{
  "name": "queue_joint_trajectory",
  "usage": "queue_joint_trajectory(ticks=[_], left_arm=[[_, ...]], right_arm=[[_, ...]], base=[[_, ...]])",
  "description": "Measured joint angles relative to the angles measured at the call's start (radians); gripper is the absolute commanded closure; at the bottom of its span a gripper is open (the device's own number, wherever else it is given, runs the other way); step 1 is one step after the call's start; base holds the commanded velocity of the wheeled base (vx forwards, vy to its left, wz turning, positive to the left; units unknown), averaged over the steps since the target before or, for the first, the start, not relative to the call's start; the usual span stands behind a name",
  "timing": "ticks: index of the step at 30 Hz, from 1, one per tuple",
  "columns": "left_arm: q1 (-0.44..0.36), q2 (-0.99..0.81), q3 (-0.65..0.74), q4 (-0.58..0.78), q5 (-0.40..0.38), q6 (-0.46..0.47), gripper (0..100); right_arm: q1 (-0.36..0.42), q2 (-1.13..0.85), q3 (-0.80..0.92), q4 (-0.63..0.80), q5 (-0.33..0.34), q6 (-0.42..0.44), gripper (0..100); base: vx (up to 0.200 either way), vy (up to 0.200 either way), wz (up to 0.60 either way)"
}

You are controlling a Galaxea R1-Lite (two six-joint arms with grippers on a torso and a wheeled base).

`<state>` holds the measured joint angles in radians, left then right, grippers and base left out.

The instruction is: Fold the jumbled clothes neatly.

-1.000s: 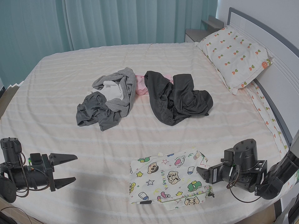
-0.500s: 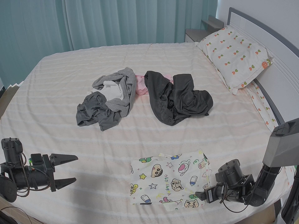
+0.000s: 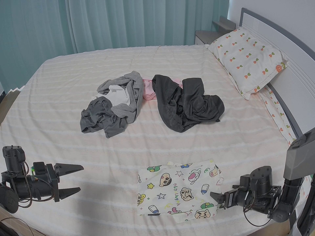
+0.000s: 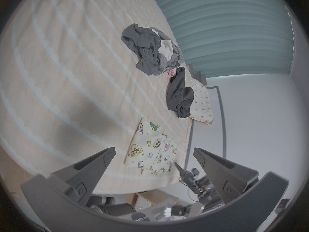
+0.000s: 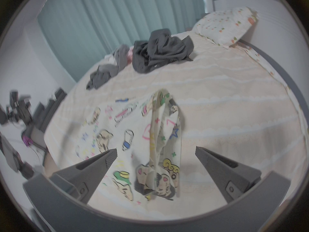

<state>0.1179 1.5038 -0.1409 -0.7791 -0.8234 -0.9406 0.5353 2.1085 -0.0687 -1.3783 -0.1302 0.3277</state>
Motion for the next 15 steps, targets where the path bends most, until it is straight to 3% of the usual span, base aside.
queue_joint_trajectory(ticks=[5, 11, 15], left_arm=[[-0.101, 0.009, -0.018, 0.0, 0.132, 0.013, 0], [-0.332, 0.061, -0.09, 0.001, 0.404, 0.011, 0], [-0.461, 0.108, -0.138, 0.003, 0.453, 0.002, 0]], right_arm=[[-0.05, -0.043, 0.041, -0.061, 0.111, 0.103, 0], [-0.121, -0.102, 0.041, -0.078, 0.213, 0.14, 0], [-0.155, -0.124, 0.012, -0.081, 0.267, 0.159, 0]], base=[[0.0, 0.0, 0.0], [0.0, 0.0, 0.0], [0.0, -0.05, 0.0]])
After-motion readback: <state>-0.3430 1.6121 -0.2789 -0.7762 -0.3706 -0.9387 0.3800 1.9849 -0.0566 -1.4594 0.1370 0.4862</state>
